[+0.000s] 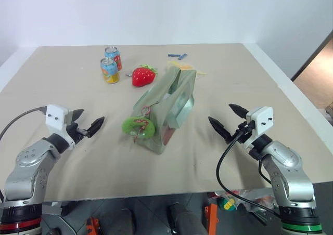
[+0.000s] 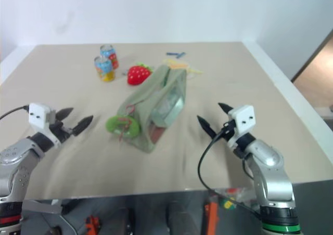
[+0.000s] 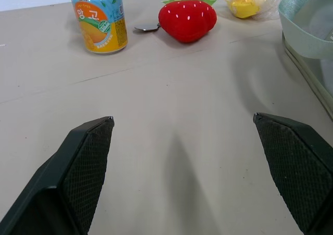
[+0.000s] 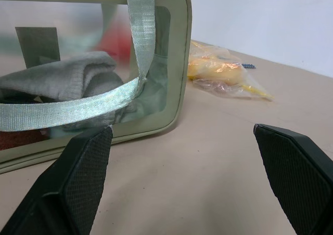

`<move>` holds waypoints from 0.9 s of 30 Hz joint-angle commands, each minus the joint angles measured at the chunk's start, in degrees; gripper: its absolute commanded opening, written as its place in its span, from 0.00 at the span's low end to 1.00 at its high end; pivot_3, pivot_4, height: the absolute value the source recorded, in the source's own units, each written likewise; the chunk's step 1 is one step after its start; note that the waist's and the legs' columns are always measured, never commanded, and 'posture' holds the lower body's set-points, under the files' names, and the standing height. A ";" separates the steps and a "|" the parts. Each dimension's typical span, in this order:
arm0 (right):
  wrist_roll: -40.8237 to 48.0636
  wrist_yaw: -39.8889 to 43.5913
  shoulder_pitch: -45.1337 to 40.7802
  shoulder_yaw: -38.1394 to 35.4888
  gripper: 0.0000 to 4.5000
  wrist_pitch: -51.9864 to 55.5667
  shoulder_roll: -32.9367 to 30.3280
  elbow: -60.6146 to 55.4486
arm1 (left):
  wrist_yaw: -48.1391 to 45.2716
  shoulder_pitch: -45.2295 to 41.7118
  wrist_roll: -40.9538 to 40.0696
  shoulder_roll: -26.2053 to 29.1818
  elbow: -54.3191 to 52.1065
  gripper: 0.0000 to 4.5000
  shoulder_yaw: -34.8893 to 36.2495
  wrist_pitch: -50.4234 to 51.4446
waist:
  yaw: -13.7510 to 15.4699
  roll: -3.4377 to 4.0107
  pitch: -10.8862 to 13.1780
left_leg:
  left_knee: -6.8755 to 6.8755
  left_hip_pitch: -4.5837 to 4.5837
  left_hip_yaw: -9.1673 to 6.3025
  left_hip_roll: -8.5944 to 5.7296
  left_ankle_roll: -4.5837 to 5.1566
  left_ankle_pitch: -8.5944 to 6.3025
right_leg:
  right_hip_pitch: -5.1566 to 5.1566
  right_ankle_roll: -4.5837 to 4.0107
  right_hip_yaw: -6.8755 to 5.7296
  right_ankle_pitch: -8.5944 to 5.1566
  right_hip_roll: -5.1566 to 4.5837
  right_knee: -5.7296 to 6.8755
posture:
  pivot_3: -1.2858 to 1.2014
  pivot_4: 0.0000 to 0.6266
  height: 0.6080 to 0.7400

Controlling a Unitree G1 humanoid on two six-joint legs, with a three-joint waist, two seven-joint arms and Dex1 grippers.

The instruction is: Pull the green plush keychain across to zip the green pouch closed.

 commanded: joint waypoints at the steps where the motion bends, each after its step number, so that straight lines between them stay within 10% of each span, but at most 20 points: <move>1: 0.68 -0.13 -0.15 -1.07 1.00 -0.37 -0.31 -1.75 | -0.31 -1.05 -0.16 0.38 -1.40 0.99 0.15 -1.06 | 0.00 0.00 0.00 | 0.00 0.00 0.00 0.00 0.00 0.00 | 0.00 0.00 0.00 0.00 0.00 0.00 | 0.52 0.24 1.00; 18: 0.57 -0.02 -1.69 -0.35 1.00 0.51 -0.22 -0.64 | -2.03 -2.74 -4.29 0.84 -3.10 0.99 0.95 1.83 | 0.00 0.00 0.00 | 0.00 0.00 0.00 -0.01 0.00 0.00 | 0.00 0.00 0.00 0.00 0.00 0.00 | 0.52 0.24 1.00; 27: 2.59 0.70 -5.50 -1.42 1.00 3.24 -1.64 -0.34 | -10.83 -13.53 -25.96 9.19 -11.98 0.99 2.22 17.53 | -0.04 -0.05 0.03 | 0.04 -0.07 0.01 0.01 0.00 0.00 | -0.01 0.02 -0.03 0.02 0.00 0.01 | 0.52 0.24 1.00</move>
